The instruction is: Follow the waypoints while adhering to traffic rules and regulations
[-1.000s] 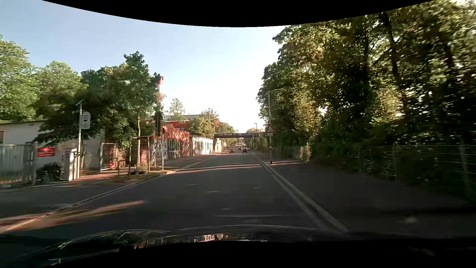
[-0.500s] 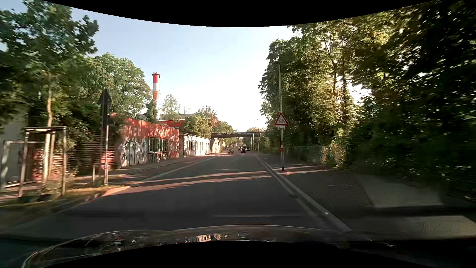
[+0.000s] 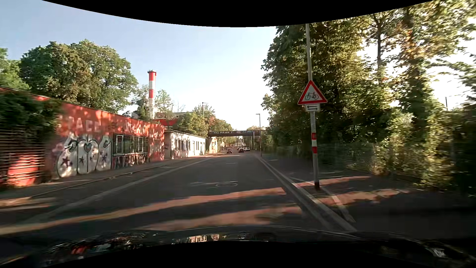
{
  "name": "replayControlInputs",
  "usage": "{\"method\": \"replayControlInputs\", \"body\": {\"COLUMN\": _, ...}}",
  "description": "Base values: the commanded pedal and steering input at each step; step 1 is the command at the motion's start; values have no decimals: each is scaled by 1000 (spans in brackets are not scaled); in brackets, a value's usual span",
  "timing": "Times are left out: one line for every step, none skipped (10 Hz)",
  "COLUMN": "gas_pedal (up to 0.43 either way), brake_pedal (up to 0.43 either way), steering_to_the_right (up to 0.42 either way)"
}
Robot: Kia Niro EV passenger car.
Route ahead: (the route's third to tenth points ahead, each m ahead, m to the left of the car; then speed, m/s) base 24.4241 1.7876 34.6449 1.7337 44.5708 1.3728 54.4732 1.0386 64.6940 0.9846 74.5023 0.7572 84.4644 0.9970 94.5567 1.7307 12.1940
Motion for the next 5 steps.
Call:
{"method": "replayControlInputs", "body": {"gas_pedal": 87, "brake_pedal": 0, "steering_to_the_right": 1}}
{"method": "replayControlInputs", "body": {"gas_pedal": 98, "brake_pedal": 0, "steering_to_the_right": 1}}
{"method": "replayControlInputs", "body": {"gas_pedal": 98, "brake_pedal": 0, "steering_to_the_right": 1}}
{"method": "replayControlInputs", "body": {"gas_pedal": 98, "brake_pedal": 0, "steering_to_the_right": 1}}
{"method": "replayControlInputs", "body": {"gas_pedal": 98, "brake_pedal": 0, "steering_to_the_right": 1}}
